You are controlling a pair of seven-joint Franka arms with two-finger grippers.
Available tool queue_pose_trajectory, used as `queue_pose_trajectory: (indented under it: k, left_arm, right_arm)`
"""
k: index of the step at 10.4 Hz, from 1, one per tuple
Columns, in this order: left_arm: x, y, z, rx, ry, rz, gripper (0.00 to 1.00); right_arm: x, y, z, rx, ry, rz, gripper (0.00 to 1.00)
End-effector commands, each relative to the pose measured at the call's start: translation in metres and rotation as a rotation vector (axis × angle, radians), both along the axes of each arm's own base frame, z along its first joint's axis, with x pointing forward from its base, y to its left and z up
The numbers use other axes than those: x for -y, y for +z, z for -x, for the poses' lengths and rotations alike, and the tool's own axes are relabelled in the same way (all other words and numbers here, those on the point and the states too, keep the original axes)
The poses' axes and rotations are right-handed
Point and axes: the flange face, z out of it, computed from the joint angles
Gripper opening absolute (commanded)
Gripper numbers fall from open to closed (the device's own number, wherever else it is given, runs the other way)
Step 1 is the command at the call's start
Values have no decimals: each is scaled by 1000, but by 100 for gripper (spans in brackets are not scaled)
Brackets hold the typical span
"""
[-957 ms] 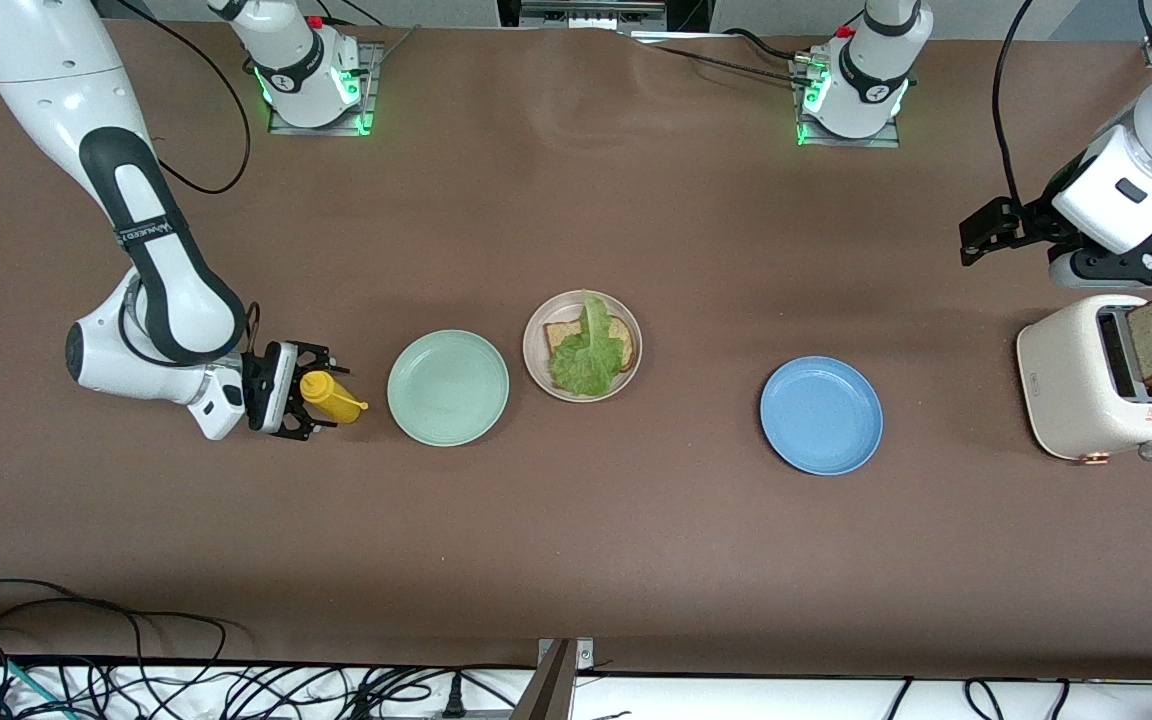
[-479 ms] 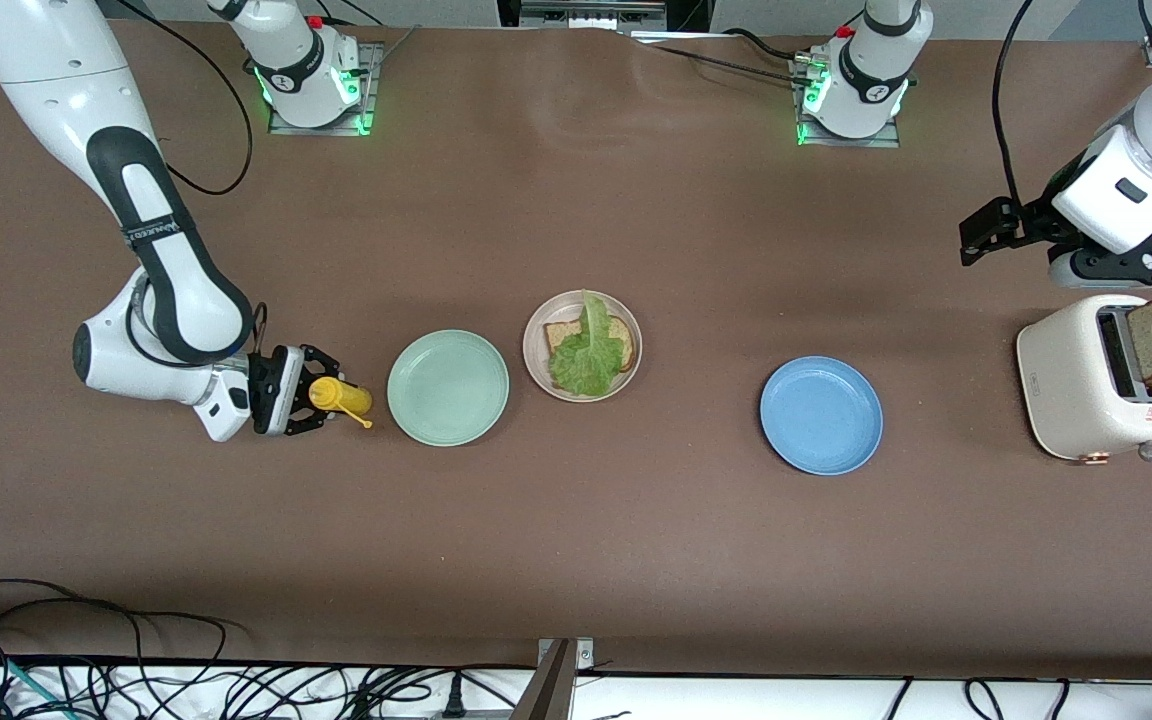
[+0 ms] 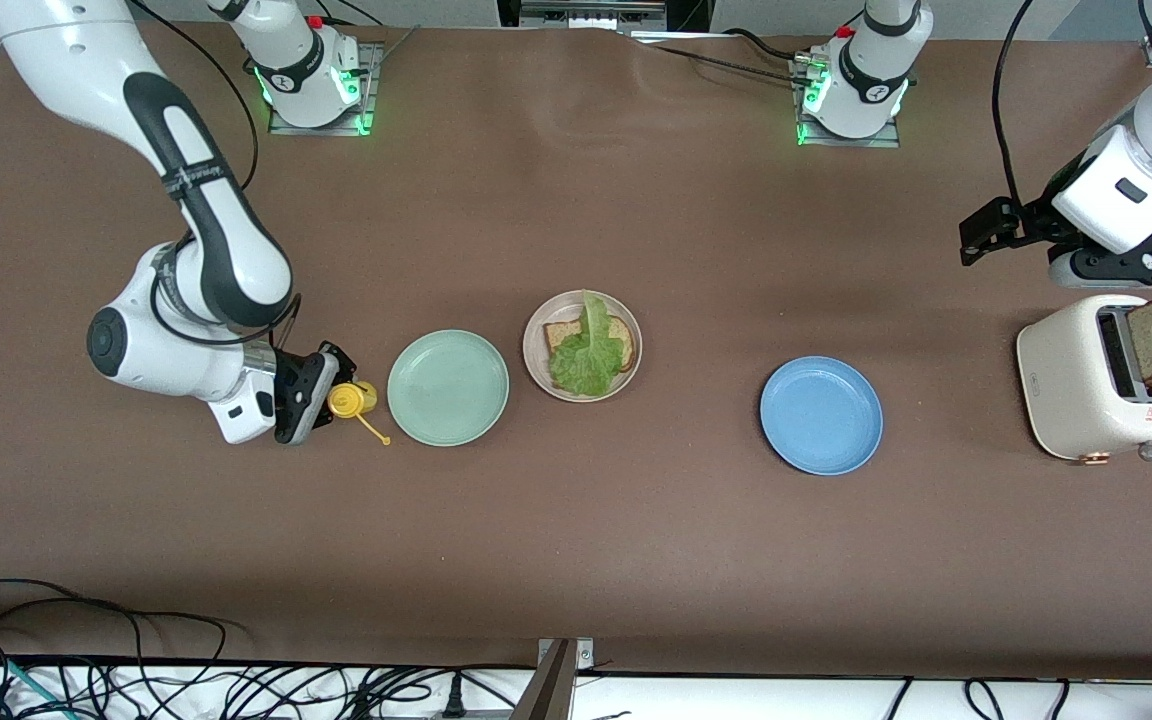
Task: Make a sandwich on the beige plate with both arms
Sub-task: 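Lift the yellow bottle and carry it toward the beige plate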
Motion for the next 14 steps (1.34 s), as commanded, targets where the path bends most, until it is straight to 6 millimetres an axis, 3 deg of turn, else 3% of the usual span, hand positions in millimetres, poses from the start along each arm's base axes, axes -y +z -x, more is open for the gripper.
queue_pose_trajectory:
  k: [1, 3, 5, 7, 12, 14]
  left_arm:
    - [0, 5, -3, 1, -19, -5, 100]
    - [0, 6, -2, 4, -19, -5, 100]
    - [0, 6, -3, 3, -19, -5, 100]
    - [-1, 6, -3, 3, -18, -5, 100]
    - [-1, 5, -3, 1, -18, -5, 100]
    - [-1, 5, -3, 1, -18, -5, 100]
  right_arm:
    - [-34, 22, 7, -7, -38, 79, 0]
    - [-81, 53, 16, 52, -76, 229, 0]
    - [-144, 71, 36, 26, -121, 279, 0]
    - [-180, 85, 48, 8, -199, 348, 0]
    - [-249, 66, 80, 33, -226, 492, 0]
    - [-285, 60, 92, 33, -239, 610, 0]
